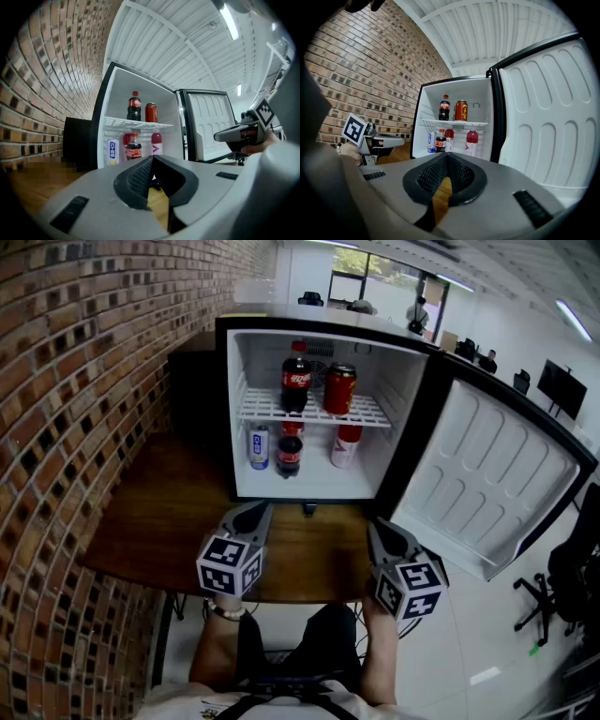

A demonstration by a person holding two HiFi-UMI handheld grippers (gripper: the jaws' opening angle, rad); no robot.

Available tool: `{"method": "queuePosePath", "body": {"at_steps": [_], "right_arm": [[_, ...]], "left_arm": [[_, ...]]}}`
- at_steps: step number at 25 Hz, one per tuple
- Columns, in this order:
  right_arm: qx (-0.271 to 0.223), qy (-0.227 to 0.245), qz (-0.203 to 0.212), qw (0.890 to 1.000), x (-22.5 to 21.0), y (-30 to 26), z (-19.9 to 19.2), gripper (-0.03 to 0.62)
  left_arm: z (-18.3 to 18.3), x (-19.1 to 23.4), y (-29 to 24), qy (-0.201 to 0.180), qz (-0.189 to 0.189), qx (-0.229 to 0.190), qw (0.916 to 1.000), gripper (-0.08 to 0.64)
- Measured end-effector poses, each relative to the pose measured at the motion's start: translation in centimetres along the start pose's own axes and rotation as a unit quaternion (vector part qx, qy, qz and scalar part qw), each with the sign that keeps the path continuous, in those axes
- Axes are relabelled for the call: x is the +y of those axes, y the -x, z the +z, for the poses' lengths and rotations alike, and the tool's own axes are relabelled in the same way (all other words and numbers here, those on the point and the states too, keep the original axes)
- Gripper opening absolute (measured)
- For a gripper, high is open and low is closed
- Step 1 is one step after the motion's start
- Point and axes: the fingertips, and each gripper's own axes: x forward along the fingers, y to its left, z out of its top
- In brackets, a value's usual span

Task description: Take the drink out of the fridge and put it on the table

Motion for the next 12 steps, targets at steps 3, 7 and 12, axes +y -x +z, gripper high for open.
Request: {"method": "queuePosePath", "body": {"at_steps": [3,7,12], "right_arm": [[-0.003,0.0,0.0,1.0,-0.3,0.0,0.1,0.017],[-0.005,-0.001,-0.005,1.0,-0.7,0.4,0.2,0.017],[-0.01,-0.003,-0.009,1.0,-0.9,0.7,0.5,0.017]], "left_arm": [[0.8,0.2,-0.5,-0.008,0.0,-0.007,0.9999,0.0],[3.3,0.9,-1.4,-0.007,0.0,-0.03,0.9995,0.068],[8.0,2.0,-3.9,-0.026,0.004,-0.055,0.9982,0.26]]}}
